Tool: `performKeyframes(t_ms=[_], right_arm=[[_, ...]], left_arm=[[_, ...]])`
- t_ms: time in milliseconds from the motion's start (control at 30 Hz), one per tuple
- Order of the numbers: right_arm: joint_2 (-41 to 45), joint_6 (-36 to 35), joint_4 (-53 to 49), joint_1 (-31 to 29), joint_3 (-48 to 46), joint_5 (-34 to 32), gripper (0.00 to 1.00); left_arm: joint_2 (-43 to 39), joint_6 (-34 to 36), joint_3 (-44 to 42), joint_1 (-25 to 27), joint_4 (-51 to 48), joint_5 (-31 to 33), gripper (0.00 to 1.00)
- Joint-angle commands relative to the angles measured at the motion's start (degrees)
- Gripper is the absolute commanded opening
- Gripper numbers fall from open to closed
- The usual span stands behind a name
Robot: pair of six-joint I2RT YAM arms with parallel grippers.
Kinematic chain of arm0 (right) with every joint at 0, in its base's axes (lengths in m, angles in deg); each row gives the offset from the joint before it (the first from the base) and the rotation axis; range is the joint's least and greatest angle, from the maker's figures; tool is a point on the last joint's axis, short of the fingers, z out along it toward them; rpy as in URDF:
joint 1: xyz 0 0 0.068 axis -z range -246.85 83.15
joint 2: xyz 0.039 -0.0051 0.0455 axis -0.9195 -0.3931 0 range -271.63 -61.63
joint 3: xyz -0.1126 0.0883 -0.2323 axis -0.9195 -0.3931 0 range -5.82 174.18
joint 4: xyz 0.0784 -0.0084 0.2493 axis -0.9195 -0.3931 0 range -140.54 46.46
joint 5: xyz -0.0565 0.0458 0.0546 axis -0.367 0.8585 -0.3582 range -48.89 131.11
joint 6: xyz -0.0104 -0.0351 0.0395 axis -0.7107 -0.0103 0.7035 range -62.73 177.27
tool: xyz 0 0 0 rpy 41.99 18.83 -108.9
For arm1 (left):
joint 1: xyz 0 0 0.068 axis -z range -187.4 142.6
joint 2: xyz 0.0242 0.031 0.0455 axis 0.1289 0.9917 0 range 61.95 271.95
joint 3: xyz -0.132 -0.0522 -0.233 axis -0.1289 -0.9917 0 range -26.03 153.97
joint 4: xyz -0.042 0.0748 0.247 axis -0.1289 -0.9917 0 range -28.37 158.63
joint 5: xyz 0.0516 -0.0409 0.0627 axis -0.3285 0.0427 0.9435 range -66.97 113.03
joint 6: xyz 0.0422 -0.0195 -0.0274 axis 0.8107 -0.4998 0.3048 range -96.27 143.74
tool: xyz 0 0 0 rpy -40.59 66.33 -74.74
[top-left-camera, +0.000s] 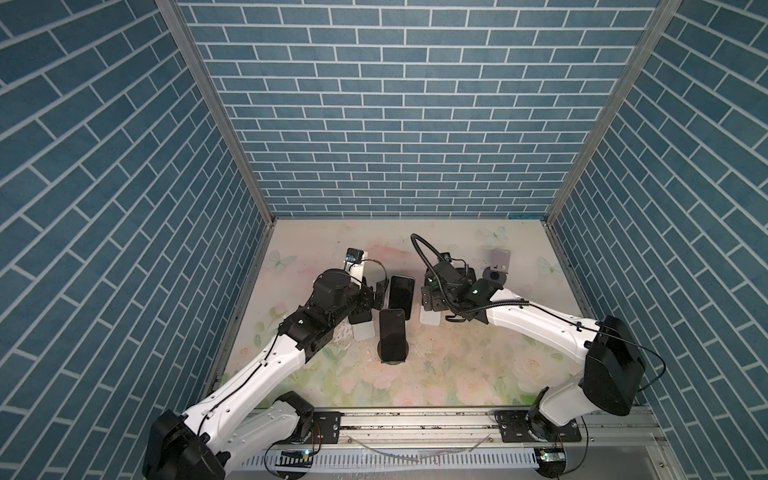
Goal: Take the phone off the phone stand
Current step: 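Move the right gripper back to the black phone on the white stand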
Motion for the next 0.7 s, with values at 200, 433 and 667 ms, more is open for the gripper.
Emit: performKeyframes(t_ms=[200, 433, 667], right_arm=[[-2.61, 5.5, 6.54, -1.34, 0.35, -5.42, 0.99], [-3.75, 6.93, 8.29, -1.34, -0.53, -8.25, 0.99], [-4.85, 8.17, 11.09, -1.4, -1.56, -9.06, 0.97]], left_arm=[[-2.12, 0.59, -0.44, -0.24, -0.44, 0.19, 1.0], [-2.12, 0.96, -0.71, -0.25, -0.54, 0.37, 1.0], [-2.05, 1.23, -0.79, -0.24, -0.49, 0.52, 1.0]])
